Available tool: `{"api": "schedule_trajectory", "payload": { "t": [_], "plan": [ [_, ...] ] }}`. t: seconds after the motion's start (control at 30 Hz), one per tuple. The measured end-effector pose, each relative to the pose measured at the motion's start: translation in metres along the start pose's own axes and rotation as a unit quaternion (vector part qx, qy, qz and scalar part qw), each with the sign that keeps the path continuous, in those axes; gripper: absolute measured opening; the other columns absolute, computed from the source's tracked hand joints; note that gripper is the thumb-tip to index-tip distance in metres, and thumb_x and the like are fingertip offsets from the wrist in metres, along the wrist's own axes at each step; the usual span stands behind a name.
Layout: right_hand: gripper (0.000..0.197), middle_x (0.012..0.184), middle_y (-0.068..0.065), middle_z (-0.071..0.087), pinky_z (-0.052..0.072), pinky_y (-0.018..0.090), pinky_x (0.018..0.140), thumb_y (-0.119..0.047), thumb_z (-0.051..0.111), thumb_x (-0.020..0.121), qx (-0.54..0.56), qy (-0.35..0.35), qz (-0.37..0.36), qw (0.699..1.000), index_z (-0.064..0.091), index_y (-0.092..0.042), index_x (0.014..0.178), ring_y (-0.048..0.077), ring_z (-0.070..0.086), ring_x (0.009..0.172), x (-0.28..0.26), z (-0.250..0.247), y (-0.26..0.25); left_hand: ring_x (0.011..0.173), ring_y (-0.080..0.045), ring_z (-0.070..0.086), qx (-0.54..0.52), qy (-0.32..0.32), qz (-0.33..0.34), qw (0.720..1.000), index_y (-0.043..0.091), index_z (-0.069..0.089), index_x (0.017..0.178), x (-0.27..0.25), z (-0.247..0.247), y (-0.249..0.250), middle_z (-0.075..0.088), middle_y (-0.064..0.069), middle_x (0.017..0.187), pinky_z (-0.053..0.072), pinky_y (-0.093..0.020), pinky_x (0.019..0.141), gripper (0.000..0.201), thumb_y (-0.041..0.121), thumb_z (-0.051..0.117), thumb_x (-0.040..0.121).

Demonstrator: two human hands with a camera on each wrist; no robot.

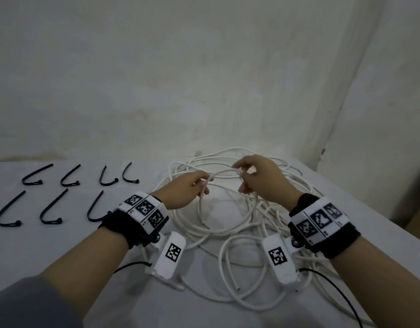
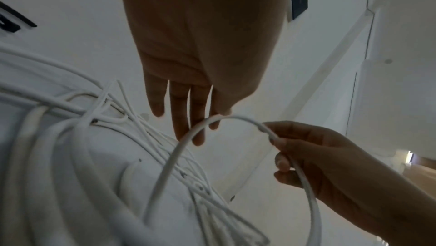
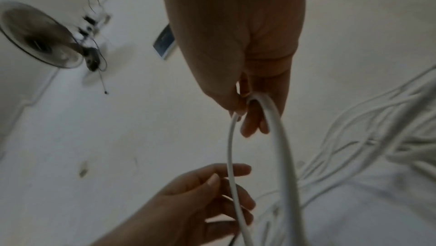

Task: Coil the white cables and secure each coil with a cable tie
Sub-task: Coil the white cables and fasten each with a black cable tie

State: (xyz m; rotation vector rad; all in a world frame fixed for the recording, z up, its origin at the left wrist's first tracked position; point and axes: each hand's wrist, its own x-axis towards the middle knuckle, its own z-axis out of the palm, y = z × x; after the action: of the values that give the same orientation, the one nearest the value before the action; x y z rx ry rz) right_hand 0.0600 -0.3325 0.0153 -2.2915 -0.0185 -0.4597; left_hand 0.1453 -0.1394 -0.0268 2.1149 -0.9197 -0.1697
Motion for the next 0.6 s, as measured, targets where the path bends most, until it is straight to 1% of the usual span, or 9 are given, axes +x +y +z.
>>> {"api": "schedule_trajectory", "payload": {
  "t": [0.03,0.1,0.17,0.2,0.3,0.37,0.4,0.5,0.6],
  "plan": [
    [0.017,0.087,0.0,0.052,0.058,0.028,0.054,0.002,0.049,0.094,0.025,0.023,-0.02,0.999,0.062,-0.009,0.098,0.014,0.064,0.051,-0.001,-0.003,-0.011,0.081,-0.013,0.063,-0.034,0.009,0.007,0.999,0.02,0.058,0.108,-0.003,-0.003,0.003,0.063,0.002,0.084,0.047,-0.02,0.073,0.023,0.021,0.036,0.102],
    [0.016,0.087,0.002,0.053,0.057,0.028,0.053,0.001,0.051,0.094,0.07,0.057,-0.053,0.995,0.064,-0.007,0.099,0.015,0.06,0.048,-0.003,-0.009,-0.029,0.066,-0.01,0.059,-0.094,0.04,0.011,0.995,0.02,0.058,0.091,-0.011,-0.01,0.012,0.052,0.002,0.072,0.044,-0.015,0.063,0.028,0.023,0.033,0.103],
    [0.013,0.086,0.001,0.054,0.057,0.03,0.052,-0.002,0.053,0.094,0.116,0.065,-0.065,0.989,0.064,-0.006,0.099,0.011,0.054,0.042,-0.003,-0.012,-0.044,0.055,-0.011,0.048,-0.167,0.082,0.002,0.983,0.015,0.051,0.08,-0.02,-0.019,0.022,0.042,0.001,0.065,0.041,-0.015,0.053,0.033,0.023,0.03,0.104],
    [0.011,0.085,0.001,0.054,0.056,0.03,0.051,-0.004,0.054,0.095,0.145,0.057,-0.062,0.986,0.064,-0.007,0.098,0.01,0.05,0.04,-0.004,-0.011,-0.05,0.05,-0.01,0.041,-0.216,0.103,-0.001,0.971,0.014,0.047,0.076,-0.025,-0.025,0.027,0.038,0.003,0.061,0.037,-0.016,0.048,0.034,0.022,0.03,0.104],
    [0.01,0.073,0.003,0.054,0.048,0.024,0.044,-0.011,0.052,0.097,0.272,-0.014,-0.013,0.962,0.062,-0.008,0.096,0.008,0.041,0.039,-0.007,-0.004,-0.061,0.04,-0.005,0.024,-0.366,0.155,0.002,0.918,0.013,0.041,0.071,-0.043,-0.047,0.036,0.029,0.008,0.049,0.021,-0.015,0.038,0.035,0.016,0.029,0.104],
    [0.015,0.067,0.002,0.052,0.046,0.022,0.048,-0.014,0.048,0.099,0.317,-0.072,0.0,0.946,0.062,-0.008,0.097,0.008,0.041,0.043,-0.013,0.003,-0.065,0.035,-0.002,0.02,-0.441,0.178,0.005,0.88,0.015,0.04,0.069,-0.058,-0.067,0.039,0.026,0.01,0.045,0.015,-0.013,0.034,0.034,0.013,0.028,0.102],
    [0.015,0.065,0.001,0.051,0.047,0.023,0.051,-0.013,0.047,0.099,0.321,-0.09,-0.01,0.943,0.061,-0.009,0.098,0.009,0.043,0.045,-0.015,0.006,-0.066,0.033,-0.001,0.019,-0.479,0.182,0.007,0.859,0.016,0.04,0.069,-0.067,-0.077,0.038,0.025,0.01,0.045,0.014,-0.014,0.033,0.034,0.016,0.028,0.101],
    [0.013,0.065,-0.001,0.052,0.048,0.026,0.057,-0.01,0.045,0.099,0.297,-0.101,-0.065,0.947,0.056,-0.014,0.105,0.011,0.047,0.05,-0.02,0.014,-0.073,0.032,-0.001,0.017,-0.587,0.181,0.02,0.789,0.018,0.044,0.065,-0.093,-0.1,0.032,0.025,0.01,0.044,0.015,-0.015,0.031,0.036,0.027,0.033,0.098],
    [0.02,0.063,-0.008,0.052,0.05,0.03,0.059,-0.008,0.045,0.099,0.191,-0.072,-0.151,0.967,0.045,-0.027,0.105,0.012,0.049,0.051,-0.024,0.024,-0.082,0.04,-0.006,0.007,-0.651,0.183,0.045,0.735,0.018,0.051,0.055,-0.114,-0.111,0.029,0.027,0.009,0.043,0.018,-0.015,0.03,0.025,0.024,0.049,0.079]
  ]
}}
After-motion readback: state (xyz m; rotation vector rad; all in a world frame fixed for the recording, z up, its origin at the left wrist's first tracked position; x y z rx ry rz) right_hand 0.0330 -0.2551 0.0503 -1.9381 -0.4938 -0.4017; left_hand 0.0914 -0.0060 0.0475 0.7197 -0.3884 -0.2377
